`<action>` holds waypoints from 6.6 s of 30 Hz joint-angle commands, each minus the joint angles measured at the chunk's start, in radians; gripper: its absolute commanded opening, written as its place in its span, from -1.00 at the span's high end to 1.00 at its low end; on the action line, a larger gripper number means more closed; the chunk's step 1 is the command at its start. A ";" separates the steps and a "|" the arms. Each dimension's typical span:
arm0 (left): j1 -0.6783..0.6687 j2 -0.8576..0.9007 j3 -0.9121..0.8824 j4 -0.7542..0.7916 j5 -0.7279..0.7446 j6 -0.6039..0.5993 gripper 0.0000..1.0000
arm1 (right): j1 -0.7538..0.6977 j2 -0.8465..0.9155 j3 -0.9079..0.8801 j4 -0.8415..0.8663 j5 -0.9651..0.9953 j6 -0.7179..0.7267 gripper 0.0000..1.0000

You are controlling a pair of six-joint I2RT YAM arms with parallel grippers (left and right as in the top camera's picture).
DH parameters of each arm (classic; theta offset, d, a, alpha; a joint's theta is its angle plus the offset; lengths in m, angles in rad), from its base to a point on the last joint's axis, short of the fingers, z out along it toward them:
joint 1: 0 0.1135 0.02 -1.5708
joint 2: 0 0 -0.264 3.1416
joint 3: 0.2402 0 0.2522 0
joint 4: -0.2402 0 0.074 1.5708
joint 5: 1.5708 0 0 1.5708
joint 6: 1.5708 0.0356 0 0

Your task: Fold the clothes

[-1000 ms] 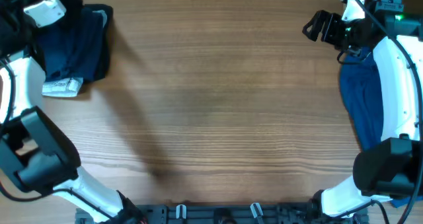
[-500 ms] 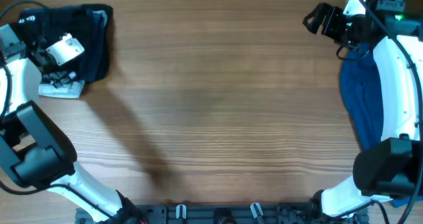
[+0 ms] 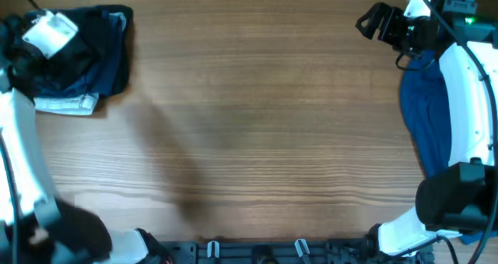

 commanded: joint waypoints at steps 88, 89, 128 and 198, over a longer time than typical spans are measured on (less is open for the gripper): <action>-0.507 -1.261 -1.392 0.755 -0.209 -1.332 -1.00 | 0.002 -0.399 -0.001 -0.115 0.306 -0.254 -1.00; -0.507 -1.261 -1.392 0.752 -0.209 -1.332 -1.00 | 0.002 -0.399 -0.001 -0.115 0.306 -0.254 -0.99; -0.473 -1.560 -1.471 0.524 -0.232 -1.336 -1.00 | 0.002 -0.399 -0.001 -0.115 0.306 -0.254 -1.00; -0.473 -1.560 -1.471 0.524 -0.232 -1.336 -1.00 | 0.165 -1.762 -1.705 0.940 0.231 -0.206 -1.00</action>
